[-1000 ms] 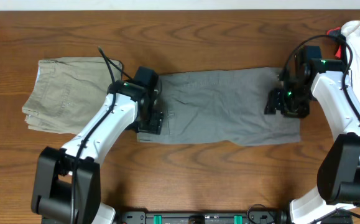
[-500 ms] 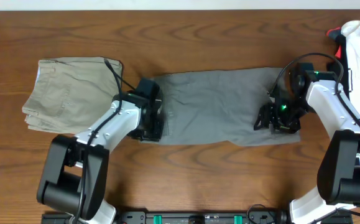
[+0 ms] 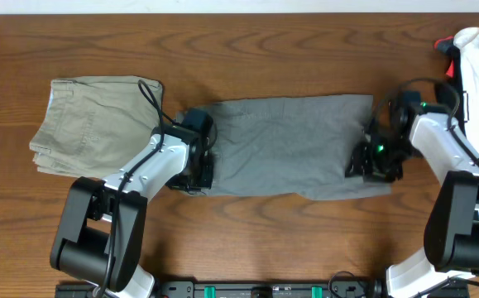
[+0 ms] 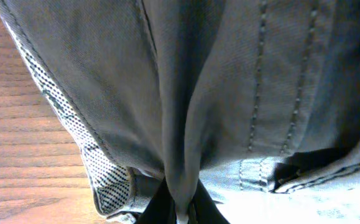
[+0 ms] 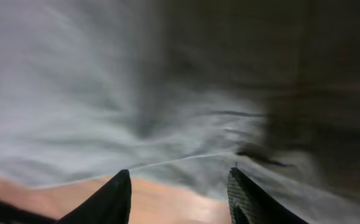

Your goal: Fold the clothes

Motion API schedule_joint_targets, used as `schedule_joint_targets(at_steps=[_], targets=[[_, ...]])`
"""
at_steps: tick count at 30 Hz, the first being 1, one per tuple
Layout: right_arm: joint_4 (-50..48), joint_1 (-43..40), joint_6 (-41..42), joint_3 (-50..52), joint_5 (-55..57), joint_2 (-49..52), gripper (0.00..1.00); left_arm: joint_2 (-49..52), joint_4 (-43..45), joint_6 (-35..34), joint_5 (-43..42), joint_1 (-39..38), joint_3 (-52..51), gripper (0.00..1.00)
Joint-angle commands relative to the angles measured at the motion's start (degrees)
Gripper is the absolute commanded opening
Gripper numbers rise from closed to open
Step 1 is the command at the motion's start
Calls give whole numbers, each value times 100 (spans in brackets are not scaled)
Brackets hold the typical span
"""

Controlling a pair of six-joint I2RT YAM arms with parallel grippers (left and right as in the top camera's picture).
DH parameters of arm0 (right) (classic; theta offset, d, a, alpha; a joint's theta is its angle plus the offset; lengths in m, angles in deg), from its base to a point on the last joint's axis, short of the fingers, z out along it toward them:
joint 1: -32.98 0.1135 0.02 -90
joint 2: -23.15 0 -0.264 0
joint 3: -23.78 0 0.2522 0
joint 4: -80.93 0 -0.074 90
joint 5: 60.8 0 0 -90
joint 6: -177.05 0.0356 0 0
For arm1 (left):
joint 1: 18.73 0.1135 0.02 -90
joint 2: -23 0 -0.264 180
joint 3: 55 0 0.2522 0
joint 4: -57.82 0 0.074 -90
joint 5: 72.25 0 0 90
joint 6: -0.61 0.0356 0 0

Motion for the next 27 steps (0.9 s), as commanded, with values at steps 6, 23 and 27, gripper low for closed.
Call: schedule_joint_targets(at_steps=[6,23,27], targets=[[-1014,-234,1207,715,1821,26,1,116,-243,-92,509,57,-66,6],[-398,-1010,-586,-511,-2918,-356,1,-651,-1624,68,-184,236,992,16],[-852,-804,-586,-522,-4004,-487,1,-1032,-1141,66,-474,236,1351,38]])
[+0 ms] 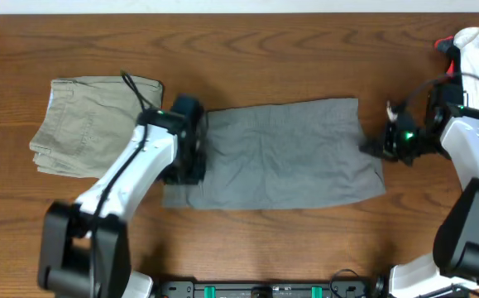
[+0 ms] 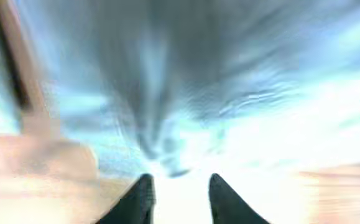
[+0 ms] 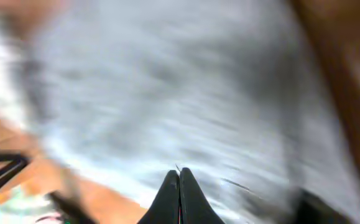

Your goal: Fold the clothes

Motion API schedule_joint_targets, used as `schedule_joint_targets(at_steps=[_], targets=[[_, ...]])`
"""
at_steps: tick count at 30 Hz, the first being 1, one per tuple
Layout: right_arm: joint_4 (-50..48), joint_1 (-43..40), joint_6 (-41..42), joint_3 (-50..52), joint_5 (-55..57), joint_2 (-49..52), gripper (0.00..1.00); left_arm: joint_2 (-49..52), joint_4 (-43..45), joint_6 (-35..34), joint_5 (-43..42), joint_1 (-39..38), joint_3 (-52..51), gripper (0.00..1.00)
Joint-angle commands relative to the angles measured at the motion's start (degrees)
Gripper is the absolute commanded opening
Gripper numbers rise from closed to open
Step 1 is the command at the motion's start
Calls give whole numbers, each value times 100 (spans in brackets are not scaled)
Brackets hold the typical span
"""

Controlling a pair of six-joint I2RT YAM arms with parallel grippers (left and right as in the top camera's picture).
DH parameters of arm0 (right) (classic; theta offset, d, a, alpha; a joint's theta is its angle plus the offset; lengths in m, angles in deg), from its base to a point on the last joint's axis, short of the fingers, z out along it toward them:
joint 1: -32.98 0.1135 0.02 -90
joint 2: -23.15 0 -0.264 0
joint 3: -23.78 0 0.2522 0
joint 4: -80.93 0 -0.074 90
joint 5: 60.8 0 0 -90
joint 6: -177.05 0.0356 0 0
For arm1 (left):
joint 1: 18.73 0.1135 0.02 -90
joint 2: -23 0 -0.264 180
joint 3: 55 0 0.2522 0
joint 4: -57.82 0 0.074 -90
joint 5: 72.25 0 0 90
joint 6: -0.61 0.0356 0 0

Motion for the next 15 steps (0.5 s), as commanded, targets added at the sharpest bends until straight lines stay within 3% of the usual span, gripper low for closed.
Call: schedule_joint_targets(at_steps=[1,4,7,10,13,15], targets=[[-214,286,-284,-94,-1521,-157,1,-341,426,28,-385,20,273,40],[-566,822,-282,-61,-1482,-50,1,-264,907,-20,-455,17,269,40],[-1062,1473,-260,28,-1478,120,1,-39,1547,-17,-1207,-4,205,39],[-1676,2188,334,66,-817,505,1,380,2271,-17,-1939,-164,157,29],[-2020,2632,761,66,-74,940,1,870,2474,-15,-1971,-374,160,15],[-2105,2776,841,66,92,1202,1,1191,2479,-13,-1974,-498,157,10]])
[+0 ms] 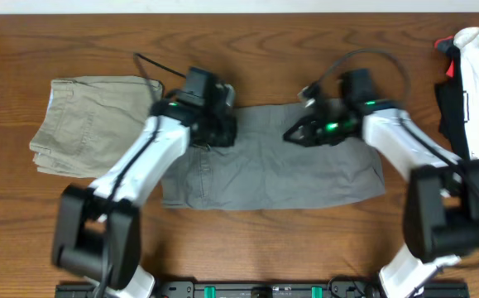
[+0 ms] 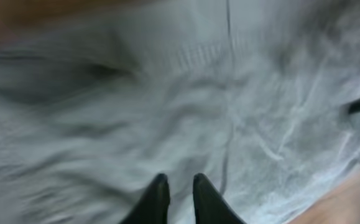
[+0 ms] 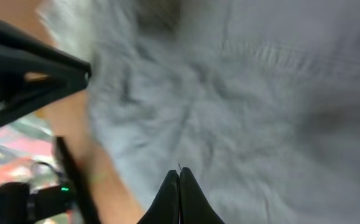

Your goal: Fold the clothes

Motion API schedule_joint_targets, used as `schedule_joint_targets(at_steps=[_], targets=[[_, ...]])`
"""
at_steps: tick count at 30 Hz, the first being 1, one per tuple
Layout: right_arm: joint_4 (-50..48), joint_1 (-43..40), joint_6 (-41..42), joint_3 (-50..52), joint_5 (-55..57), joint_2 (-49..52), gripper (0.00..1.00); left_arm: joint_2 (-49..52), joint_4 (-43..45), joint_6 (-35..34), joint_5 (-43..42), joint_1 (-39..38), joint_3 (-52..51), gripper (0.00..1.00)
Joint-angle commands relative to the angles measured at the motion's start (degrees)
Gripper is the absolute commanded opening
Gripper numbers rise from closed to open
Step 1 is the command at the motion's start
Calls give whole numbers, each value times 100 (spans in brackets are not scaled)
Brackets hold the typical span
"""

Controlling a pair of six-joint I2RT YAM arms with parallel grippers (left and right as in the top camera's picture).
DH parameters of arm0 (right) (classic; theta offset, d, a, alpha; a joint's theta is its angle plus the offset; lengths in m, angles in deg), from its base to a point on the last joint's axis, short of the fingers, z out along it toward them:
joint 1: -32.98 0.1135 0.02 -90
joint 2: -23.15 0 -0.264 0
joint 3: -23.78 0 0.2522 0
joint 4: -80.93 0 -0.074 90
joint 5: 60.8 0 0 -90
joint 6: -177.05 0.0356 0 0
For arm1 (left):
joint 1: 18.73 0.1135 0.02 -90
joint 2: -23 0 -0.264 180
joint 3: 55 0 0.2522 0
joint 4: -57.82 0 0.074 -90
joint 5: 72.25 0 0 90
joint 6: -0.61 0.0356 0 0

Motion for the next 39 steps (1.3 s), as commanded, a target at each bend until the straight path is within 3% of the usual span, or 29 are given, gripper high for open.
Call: schedule_joint_targets(at_steps=[1,6,10,14,20,23,27,31,39], targets=[[-48,190,437,81,654,481,1,570,-7,79,-348,-225,-74,9],[254,-31,769,81,1952,863,1,1174,-170,369,-243,-374,-72,9],[645,-675,828,81,3276,894,1,1303,-662,367,848,-319,-72,9],[848,-1580,831,79,3512,894,1,1300,-1113,404,1856,-170,-72,9],[1123,-2557,730,74,3261,887,1,1167,-1620,472,1510,85,133,17],[1217,-2756,715,74,3130,872,1,905,-1976,404,1102,160,319,32],[1290,-2942,713,52,3099,697,2,376,-2240,118,1051,369,348,45],[1327,-3134,426,-39,2387,181,4,-26,-2376,-122,1045,785,334,61],[1720,-2885,254,-57,1751,-1088,30,162,-1808,-114,55,1147,-90,82]])
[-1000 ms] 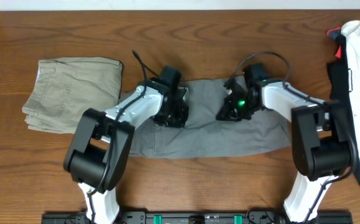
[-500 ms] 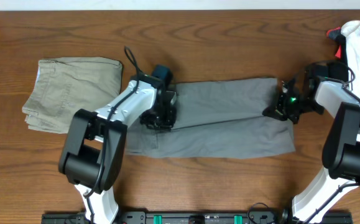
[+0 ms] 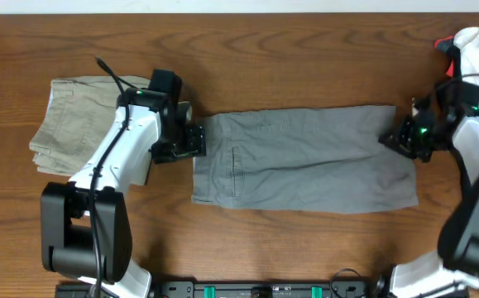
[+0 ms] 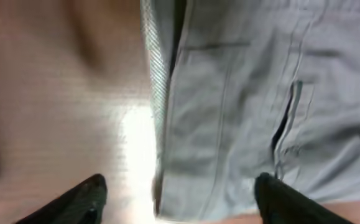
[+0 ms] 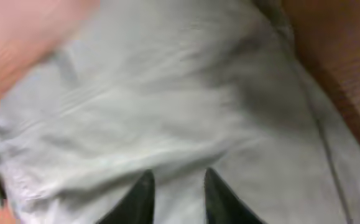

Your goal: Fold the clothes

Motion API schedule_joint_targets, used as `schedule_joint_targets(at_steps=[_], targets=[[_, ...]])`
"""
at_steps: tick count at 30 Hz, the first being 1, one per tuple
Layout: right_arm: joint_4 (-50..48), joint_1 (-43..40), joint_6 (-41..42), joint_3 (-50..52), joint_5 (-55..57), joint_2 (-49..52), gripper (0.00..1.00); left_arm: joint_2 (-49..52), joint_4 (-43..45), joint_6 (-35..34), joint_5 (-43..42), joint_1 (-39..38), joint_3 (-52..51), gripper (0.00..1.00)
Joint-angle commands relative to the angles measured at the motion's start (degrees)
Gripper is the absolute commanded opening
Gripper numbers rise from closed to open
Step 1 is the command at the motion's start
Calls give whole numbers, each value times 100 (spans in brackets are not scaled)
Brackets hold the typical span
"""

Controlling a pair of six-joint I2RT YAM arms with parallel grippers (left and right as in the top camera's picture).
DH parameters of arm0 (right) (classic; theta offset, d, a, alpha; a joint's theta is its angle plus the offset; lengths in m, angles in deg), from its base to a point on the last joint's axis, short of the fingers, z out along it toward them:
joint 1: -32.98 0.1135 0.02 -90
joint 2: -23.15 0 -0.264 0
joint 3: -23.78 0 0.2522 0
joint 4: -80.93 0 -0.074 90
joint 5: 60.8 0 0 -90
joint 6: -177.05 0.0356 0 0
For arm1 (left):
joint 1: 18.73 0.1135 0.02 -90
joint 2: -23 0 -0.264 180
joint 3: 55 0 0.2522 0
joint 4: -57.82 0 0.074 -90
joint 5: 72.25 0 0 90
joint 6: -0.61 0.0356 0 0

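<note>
A grey pair of shorts (image 3: 305,157) lies spread flat across the middle of the wooden table (image 3: 264,50). My left gripper (image 3: 191,142) is at its left, waistband end. It is open, and in the left wrist view the fingers (image 4: 86,199) stand wide apart over the cloth's edge (image 4: 161,124). My right gripper (image 3: 395,138) is at the shorts' right end, low over the grey cloth (image 5: 186,93). Its fingertips (image 5: 143,186) stand a little apart with cloth showing in the gap.
Folded khaki shorts (image 3: 90,124) lie at the left, just behind my left arm. A pile of white and dark clothes (image 3: 477,58) with a red piece (image 3: 447,45) sits at the far right corner.
Both grippers were near the middle of the shorts' far edge; now each is at one end. The shorts lie further right and flatter. The right gripper has opened and the left one wider.
First my left gripper was shut on cloth at the shorts' near left corner, the right open at the right end. Then both were at the ends, the right shut. Then both were at the far edge's middle. Now the shorts lie spread, both grippers open at the ends.
</note>
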Motion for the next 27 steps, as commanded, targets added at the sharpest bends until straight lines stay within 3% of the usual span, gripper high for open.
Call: schedule_joint_targets(at_steps=[1,3,11,13,23,27], targets=[[205,275,-160,-4,-175,-365,32,236,214,-57,-649,48,-326,83],[376,496,-289,2,-170,-365,33,350,345,-61,-713,81,-435,85],[452,1427,-321,273,197,-48,5,772,730,-57,-990,424,-584,86],[350,1628,-317,337,221,28,1,870,809,-57,-1019,472,-597,89],[-59,2435,374,466,691,649,1,1770,1373,-57,-2190,476,-671,90],[-170,2500,444,466,688,903,1,2085,1366,-55,-2194,476,-671,77]])
